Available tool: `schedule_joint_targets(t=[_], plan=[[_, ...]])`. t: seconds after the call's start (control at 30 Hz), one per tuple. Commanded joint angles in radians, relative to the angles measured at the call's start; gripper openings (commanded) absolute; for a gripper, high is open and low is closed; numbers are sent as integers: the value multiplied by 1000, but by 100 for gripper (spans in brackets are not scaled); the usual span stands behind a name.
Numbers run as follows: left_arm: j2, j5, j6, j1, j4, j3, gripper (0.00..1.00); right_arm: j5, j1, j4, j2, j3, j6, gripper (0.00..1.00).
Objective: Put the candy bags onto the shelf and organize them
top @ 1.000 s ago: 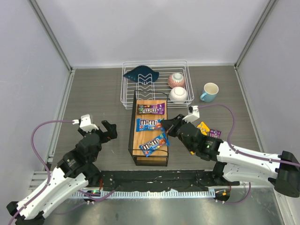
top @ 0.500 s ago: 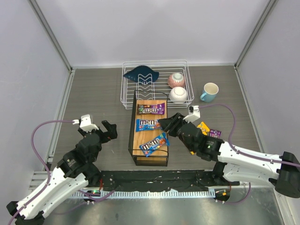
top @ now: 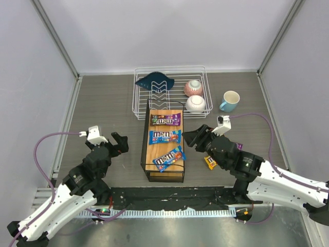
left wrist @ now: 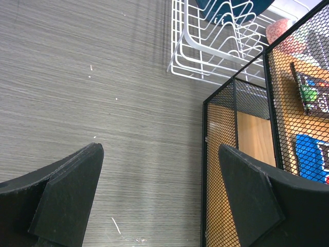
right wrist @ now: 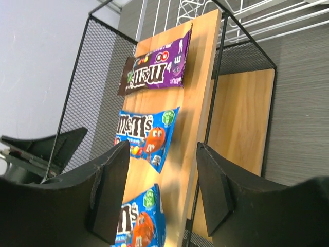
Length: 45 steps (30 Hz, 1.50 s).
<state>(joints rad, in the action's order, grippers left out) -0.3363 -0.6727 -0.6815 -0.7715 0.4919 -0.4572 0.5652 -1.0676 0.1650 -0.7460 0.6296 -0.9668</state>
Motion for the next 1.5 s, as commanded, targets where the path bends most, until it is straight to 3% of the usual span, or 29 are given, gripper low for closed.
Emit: schedule_joint_targets(t=[0.0,0.33,0.87,1.47], plan=[[-6,-27,-9,-5,-1,-14,100,-117,-5,117,39,58,74,61],[-20,-16,-4,-3,-7,-20,100,-401,17,122,-84,113,157,56],[-21,-18,-4,-5,-7,-20,100,-447,55,151,-6,81,163,43],[-20,-25,-4,-5,-3,-18,100,-541,80,156,-38,73,168,38]])
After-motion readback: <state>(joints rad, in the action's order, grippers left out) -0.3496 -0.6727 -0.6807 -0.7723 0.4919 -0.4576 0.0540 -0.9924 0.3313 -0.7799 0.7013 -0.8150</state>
